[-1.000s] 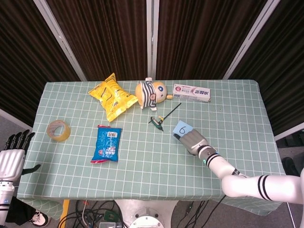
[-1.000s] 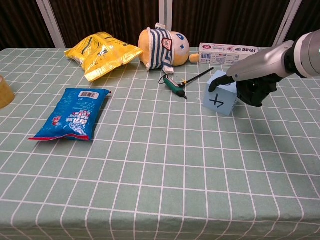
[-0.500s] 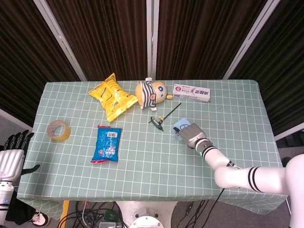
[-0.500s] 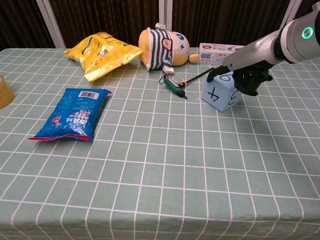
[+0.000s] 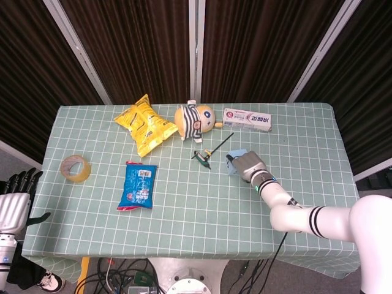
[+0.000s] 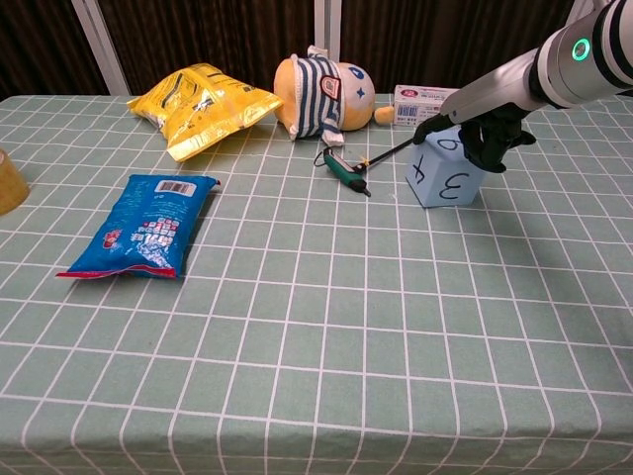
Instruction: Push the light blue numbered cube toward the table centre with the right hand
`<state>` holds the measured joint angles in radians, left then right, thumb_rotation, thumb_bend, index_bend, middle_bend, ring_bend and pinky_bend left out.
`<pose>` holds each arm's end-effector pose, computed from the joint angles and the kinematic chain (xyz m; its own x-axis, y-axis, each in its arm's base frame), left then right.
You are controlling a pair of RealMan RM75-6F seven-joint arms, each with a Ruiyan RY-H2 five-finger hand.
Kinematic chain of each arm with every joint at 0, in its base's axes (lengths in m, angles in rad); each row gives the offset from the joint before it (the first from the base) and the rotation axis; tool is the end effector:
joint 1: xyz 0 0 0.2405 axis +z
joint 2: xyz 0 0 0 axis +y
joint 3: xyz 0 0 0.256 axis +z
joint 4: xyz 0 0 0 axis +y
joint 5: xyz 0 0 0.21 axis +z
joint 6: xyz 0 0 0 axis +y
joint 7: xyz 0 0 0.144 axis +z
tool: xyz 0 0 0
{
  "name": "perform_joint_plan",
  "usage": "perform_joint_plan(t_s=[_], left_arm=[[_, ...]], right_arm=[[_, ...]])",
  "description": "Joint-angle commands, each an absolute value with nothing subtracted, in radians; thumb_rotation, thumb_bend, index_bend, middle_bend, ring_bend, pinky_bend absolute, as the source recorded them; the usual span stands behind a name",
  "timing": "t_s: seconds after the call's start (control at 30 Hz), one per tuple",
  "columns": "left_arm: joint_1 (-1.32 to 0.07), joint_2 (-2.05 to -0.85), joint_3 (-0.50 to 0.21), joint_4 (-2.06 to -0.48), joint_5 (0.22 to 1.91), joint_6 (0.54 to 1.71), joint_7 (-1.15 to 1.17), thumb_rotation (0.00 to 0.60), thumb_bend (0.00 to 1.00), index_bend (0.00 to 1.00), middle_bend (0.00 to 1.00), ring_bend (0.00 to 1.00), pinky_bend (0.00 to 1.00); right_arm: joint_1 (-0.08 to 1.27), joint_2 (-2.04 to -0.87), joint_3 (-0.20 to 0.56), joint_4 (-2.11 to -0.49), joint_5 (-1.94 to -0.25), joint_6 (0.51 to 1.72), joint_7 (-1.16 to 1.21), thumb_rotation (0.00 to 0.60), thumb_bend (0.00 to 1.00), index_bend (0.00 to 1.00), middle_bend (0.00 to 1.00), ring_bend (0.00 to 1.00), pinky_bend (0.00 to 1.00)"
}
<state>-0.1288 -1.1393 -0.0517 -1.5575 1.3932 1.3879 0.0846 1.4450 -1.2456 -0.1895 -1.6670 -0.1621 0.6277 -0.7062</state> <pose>-0.3312 0.1955 0.1519 0.4858 0.0807 0.8703 0.8697 0.0544 -0.4905 -0.0987 -0.3876 0.0264 0.7403 -0.5323 0.4106 -0.6523 -0.4211 0.6302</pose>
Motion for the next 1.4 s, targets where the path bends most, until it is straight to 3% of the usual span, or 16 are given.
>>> perform_joint_plan(t_s=[0.03,0.33,0.53,0.7,0.83,0.87,0.93,1.0,1.07,1.13,1.2,1.4], left_arm=[[-0.129,-1.141,-0.052,-1.555,1.394,1.388,0.084,0.600,0.00,0.07,0.02,0.00,0.06],[-0.127,-1.141,-0.052,-1.552,1.394,1.391,0.080,0.600,0.00,0.07,0.02,0.00,0.06],[-0.127,-1.139,-0.052,-1.556,1.396,1.392,0.082,0.600,0.00,0.07,0.02,0.00,0.06],[-0.125,-1.135,-0.053,-1.566,1.397,1.398,0.088,0.600,0.00,0.07,0.02,0.00,0.06],[-0.124,-1.137,-0.051,-1.571,1.401,1.401,0.093,0.600,0.00,0.07,0.02,0.00,0.06],[-0.123,-1.139,-0.050,-1.573,1.404,1.404,0.095,0.600,0.00,0.07,0.02,0.00,0.06],[-0.122,-1.142,-0.049,-1.578,1.408,1.409,0.098,0.600,0.00,0.07,0.02,0.00,0.06],[-0.120,-1.145,-0.048,-1.585,1.413,1.415,0.107,0.600,0.00,0.07,0.02,0.00,0.06],[-0.118,-1.148,-0.045,-1.598,1.418,1.421,0.118,0.600,0.00,0.07,0.02,0.00,0.06],[-0.117,-1.150,-0.044,-1.611,1.424,1.427,0.129,0.600,0.00,0.07,0.02,0.00,0.06],[-0.117,-1.149,-0.042,-1.626,1.431,1.432,0.145,0.600,0.00,0.07,0.02,0.00,0.06],[-0.111,-1.149,-0.036,-1.642,1.454,1.452,0.155,0.600,0.00,0.07,0.01,0.00,0.06]], right_arm=[[1.452,-1.256,-0.201,-1.652,-0.152,0.620,-0.694,0.600,1.00,0.00,0.91,0.81,0.72],[1.441,-1.259,-0.201,-1.644,-0.190,0.646,-0.644,0.600,1.00,0.00,0.91,0.81,0.72],[1.381,-1.199,-0.158,-1.721,-0.318,0.719,-0.571,0.600,1.00,0.00,0.91,0.81,0.72],[1.241,-1.064,-0.146,-1.908,-0.566,0.887,-0.483,0.600,1.00,0.00,0.91,0.81,0.72],[1.015,-1.023,-0.174,-1.956,-0.907,1.151,-0.347,0.600,0.99,0.00,0.87,0.77,0.71],[0.936,-1.031,-0.205,-1.926,-1.031,1.234,-0.306,0.600,0.95,0.00,0.82,0.73,0.69],[0.828,-1.042,-0.259,-1.862,-1.180,1.337,-0.256,0.600,0.67,0.00,0.57,0.47,0.58],[0.716,-1.056,-0.309,-1.788,-1.282,1.435,-0.220,0.600,0.28,0.00,0.23,0.15,0.33],[0.599,-1.098,-0.317,-1.695,-1.357,1.577,-0.210,0.600,0.06,0.00,0.03,0.01,0.10],[0.498,-1.154,-0.311,-1.595,-1.417,1.703,-0.176,0.600,0.00,0.00,0.00,0.00,0.00],[0.405,-1.205,-0.302,-1.503,-1.439,1.788,-0.138,0.600,0.00,0.00,0.00,0.00,0.00],[0.279,-1.264,-0.264,-1.384,-1.414,1.776,-0.007,0.600,0.00,0.00,0.00,0.00,0.00]])
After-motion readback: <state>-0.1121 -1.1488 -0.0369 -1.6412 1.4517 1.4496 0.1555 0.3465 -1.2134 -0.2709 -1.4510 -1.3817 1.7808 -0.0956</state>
